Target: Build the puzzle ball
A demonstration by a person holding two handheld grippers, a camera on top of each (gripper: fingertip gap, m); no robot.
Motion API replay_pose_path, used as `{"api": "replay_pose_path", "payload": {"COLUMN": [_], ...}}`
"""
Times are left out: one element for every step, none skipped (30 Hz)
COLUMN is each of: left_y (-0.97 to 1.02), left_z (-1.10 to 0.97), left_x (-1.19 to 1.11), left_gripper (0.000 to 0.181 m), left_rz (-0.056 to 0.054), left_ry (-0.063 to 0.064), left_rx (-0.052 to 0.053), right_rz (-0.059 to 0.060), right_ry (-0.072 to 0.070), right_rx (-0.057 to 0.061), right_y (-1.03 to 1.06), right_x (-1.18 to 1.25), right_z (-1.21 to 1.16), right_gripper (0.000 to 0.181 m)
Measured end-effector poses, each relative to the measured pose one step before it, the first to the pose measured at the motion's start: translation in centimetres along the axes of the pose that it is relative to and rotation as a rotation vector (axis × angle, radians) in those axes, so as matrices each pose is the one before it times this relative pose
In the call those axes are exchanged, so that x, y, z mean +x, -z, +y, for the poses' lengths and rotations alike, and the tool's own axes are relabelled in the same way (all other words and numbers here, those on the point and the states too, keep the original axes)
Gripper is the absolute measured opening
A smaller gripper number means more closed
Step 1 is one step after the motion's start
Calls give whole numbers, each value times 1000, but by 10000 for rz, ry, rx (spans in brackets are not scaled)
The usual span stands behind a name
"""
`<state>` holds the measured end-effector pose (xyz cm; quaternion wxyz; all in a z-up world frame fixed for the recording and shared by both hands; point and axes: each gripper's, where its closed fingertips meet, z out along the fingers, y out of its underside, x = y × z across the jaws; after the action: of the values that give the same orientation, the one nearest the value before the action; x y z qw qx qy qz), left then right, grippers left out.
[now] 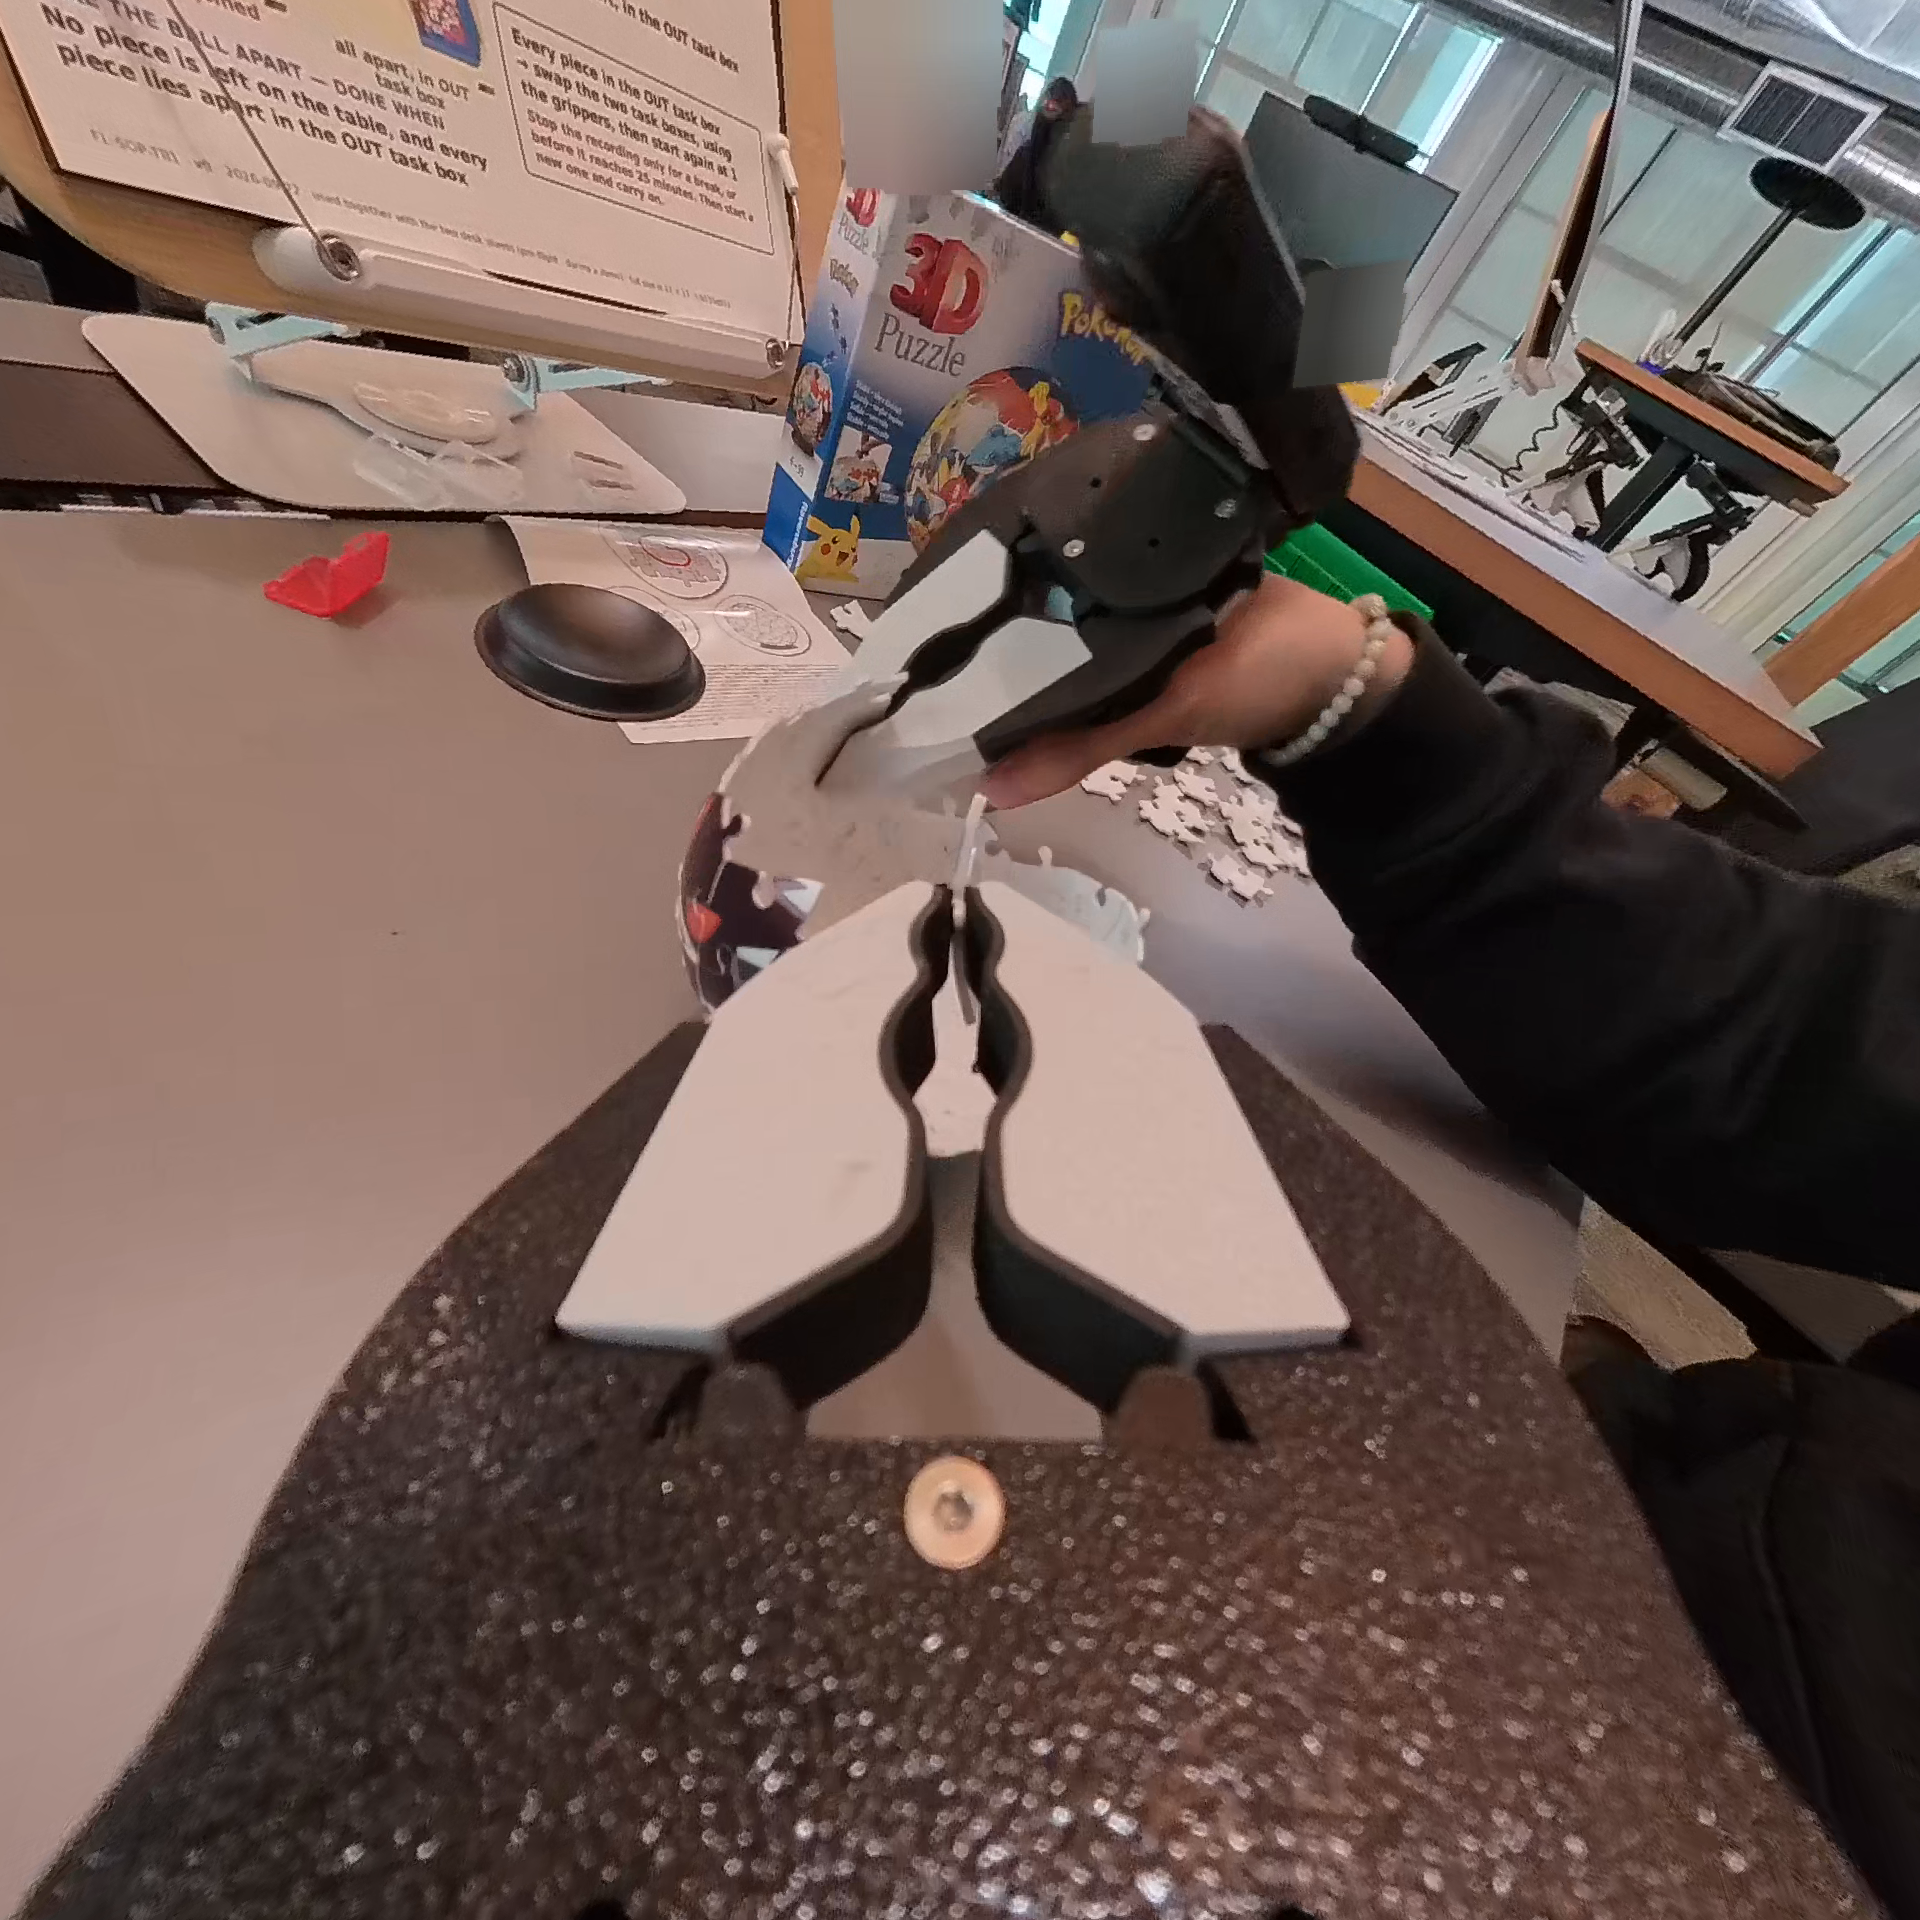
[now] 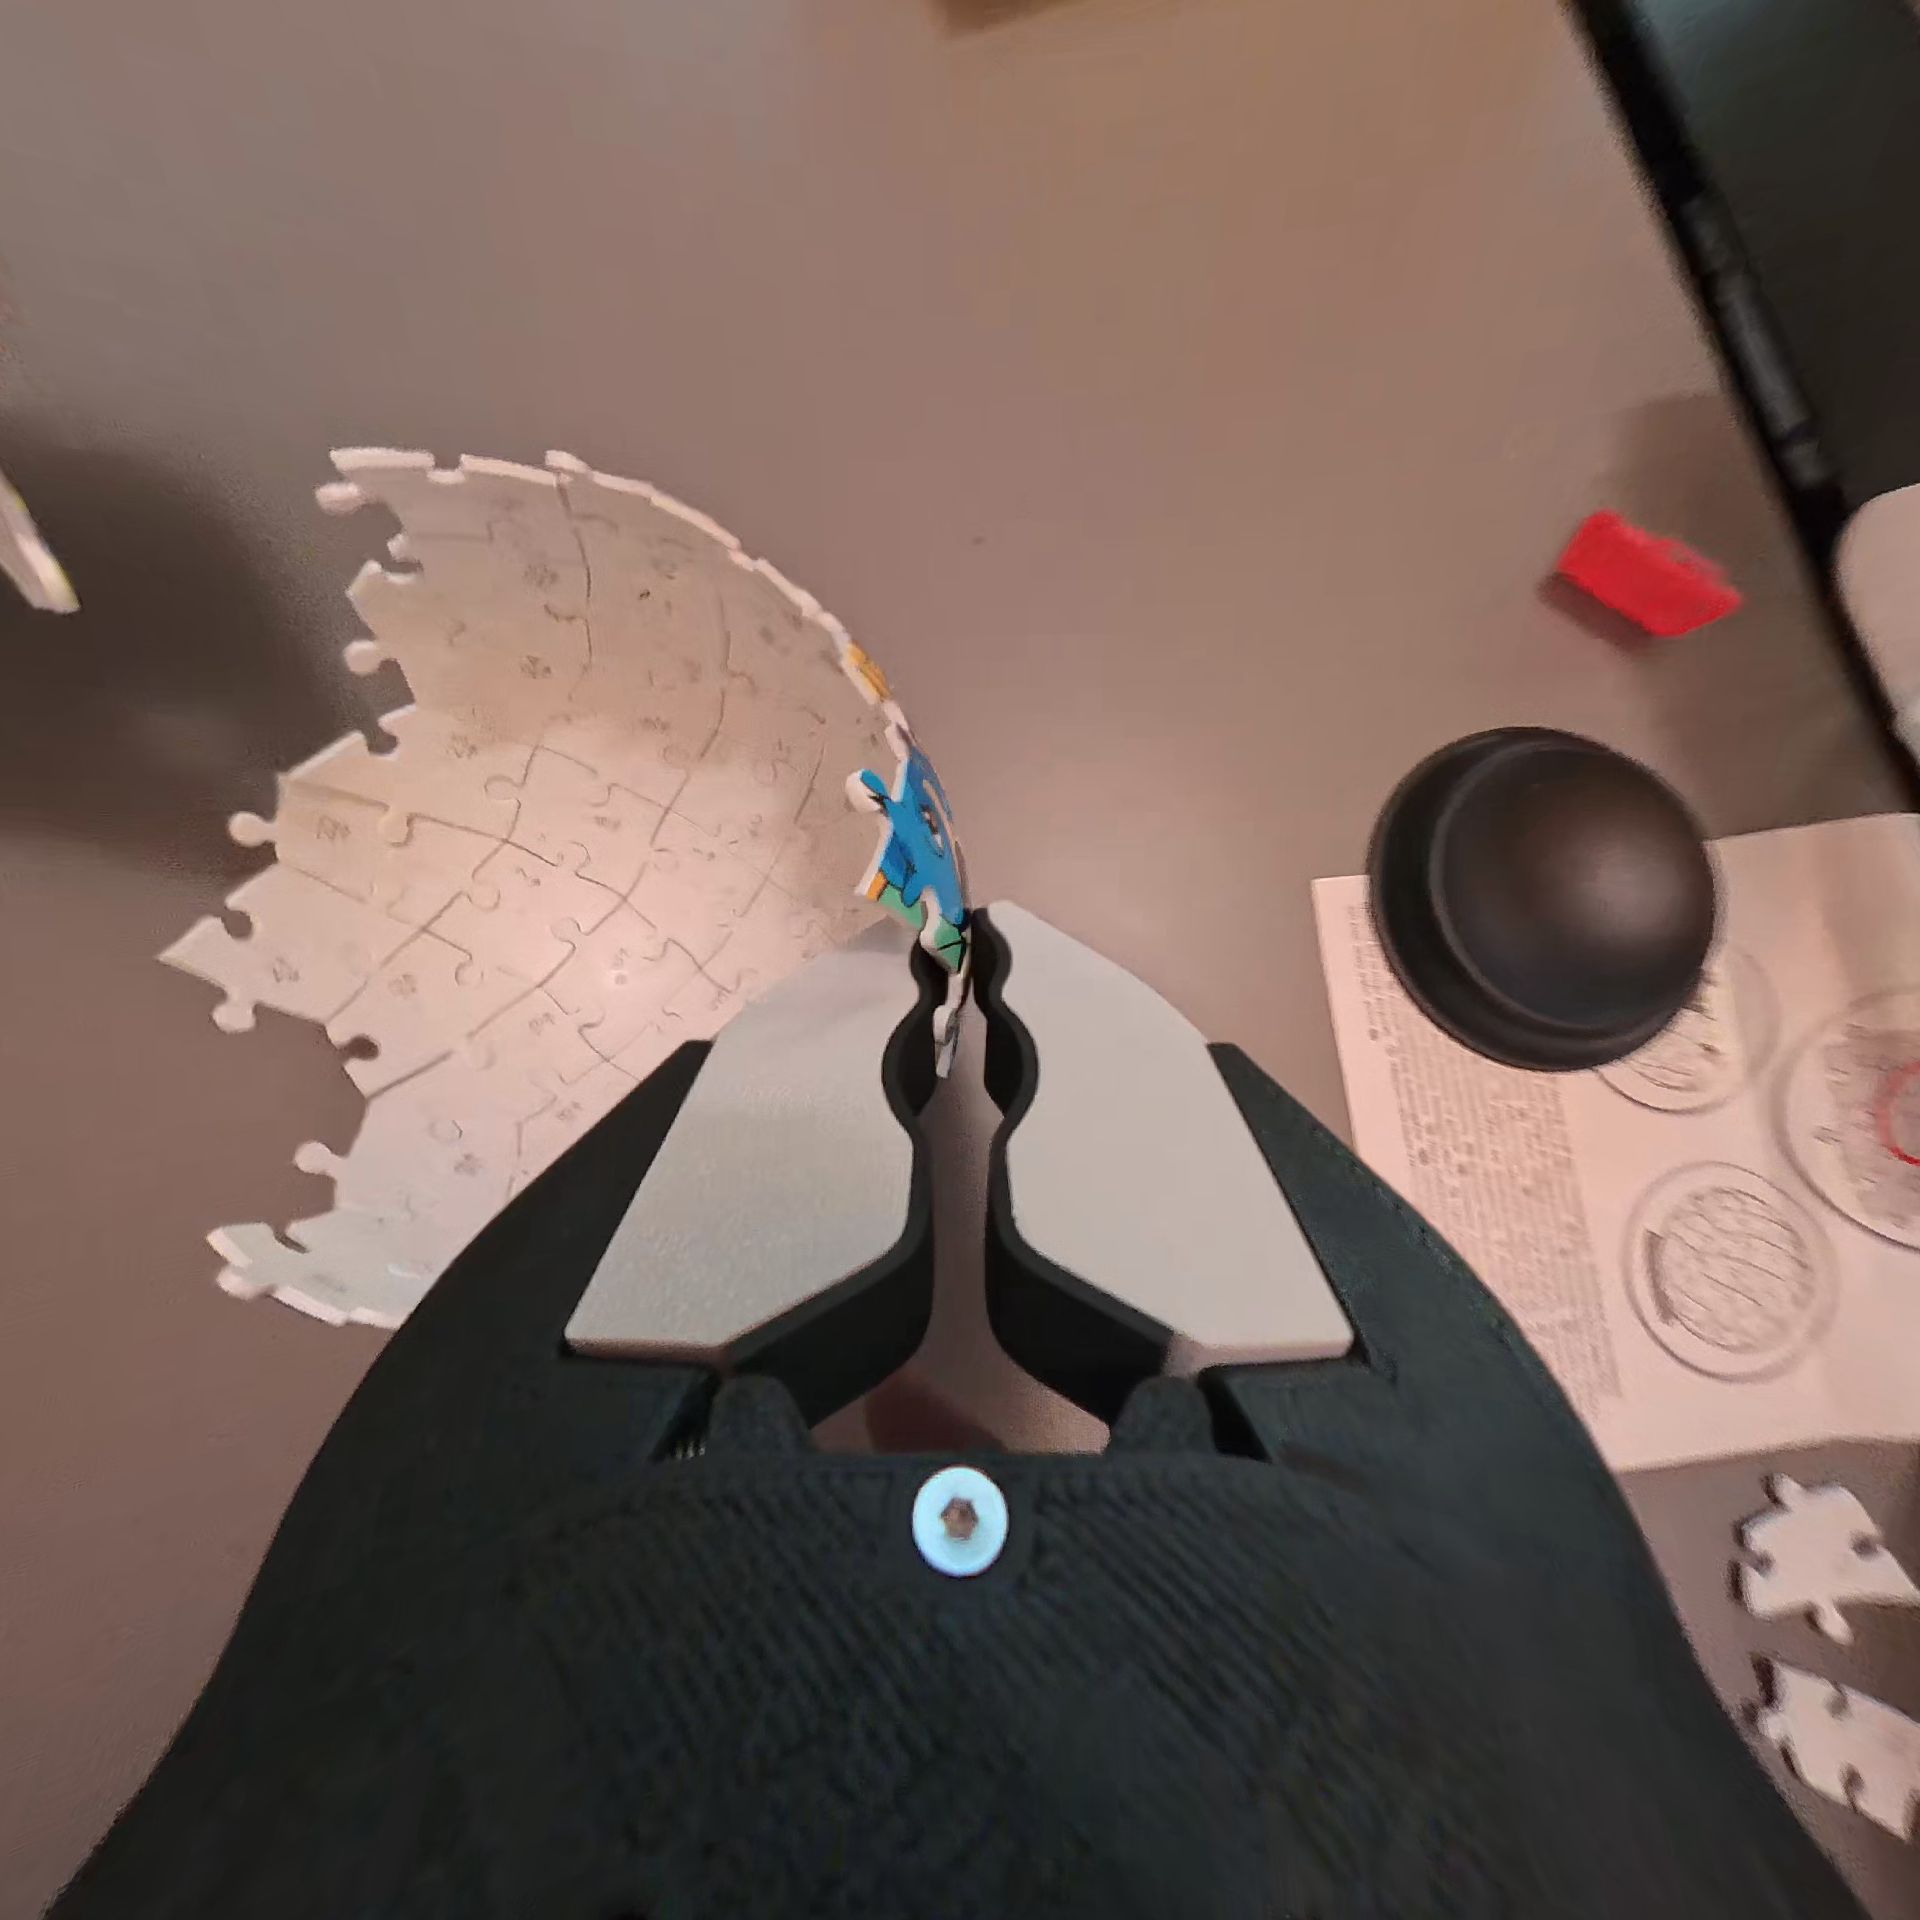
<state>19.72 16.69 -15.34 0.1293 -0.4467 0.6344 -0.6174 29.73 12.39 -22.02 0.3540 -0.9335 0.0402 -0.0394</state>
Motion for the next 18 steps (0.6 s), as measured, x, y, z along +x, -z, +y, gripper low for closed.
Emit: {"api": "replay_pose_path", "payload": {"left_y": [-66, -105, -105, -136, -176, -233, -294, -340, -375, -408, -409, -374, -302, -256, -213, -194, -187, -195], "left_z": [64, 127, 175, 237, 361, 540, 681, 719, 802, 878, 832, 779, 746, 691, 604, 513, 385, 299], "left_x": [127, 124, 116, 152, 241, 241, 223, 318, 293, 168, 140, 117, 33, -82, -157, -230, -220, -155], "left_gripper": [1, 1, 1, 1, 1, 1, 2, 1, 1, 1, 1, 1, 1, 1, 1, 1, 1, 1], "left_rz": [-14, -31, -59, -52, -7, 0, -8, 61, 81, 42, 75, 106, 88, 39, -12, -78, -109, -105], "left_ry": [82, 128, 167, 195, 203, 215, 264, 324, 423, 519, 575, 641, 644, 535, 401, 326, 269, 206], "left_rx": [-8, -27, -28, -36, -82, -159, -197, -166, -176, -179, -110, -76, -78, -76, -76, -64, -27, -7], "right_rz": [485, 493, 473, 514, 574, 564, 551, 525, 487, 482, 470, 532, 567, 497, 424, 451, 448, 392], "right_ry": [51, 45, 101, 118, 136, 200, 223, 181, 152, 98, 116, 215, 279, 305, 356, 363, 280, 117], "right_rx": [221, 255, 291, 297, 261, 255, 284, 280, 286, 289, 322, 303, 275, 273, 228, 220, 217, 195], "right_y": [414, 413, 427, 445, 454, 446, 422, 419, 425, 450, 508, 545, 570, 547, 539, 544, 518, 467], "right_x": [210, 205, 148, 155, 206, 171, 105, 78, 32, 44, 49, 140, 197, 134, 119, 212, 249, 172], "right_z": [-137, -146, -147, -113, -27, 33, 46, 76, 66, 56, -31, -17, -21, -98, -92, -105, -146, -110], "right_gripper": [3, 3, 4, 4, 4, 4, 4, 4, 4, 3, 3, 3, 3, 4, 4, 4, 4, 4]}}
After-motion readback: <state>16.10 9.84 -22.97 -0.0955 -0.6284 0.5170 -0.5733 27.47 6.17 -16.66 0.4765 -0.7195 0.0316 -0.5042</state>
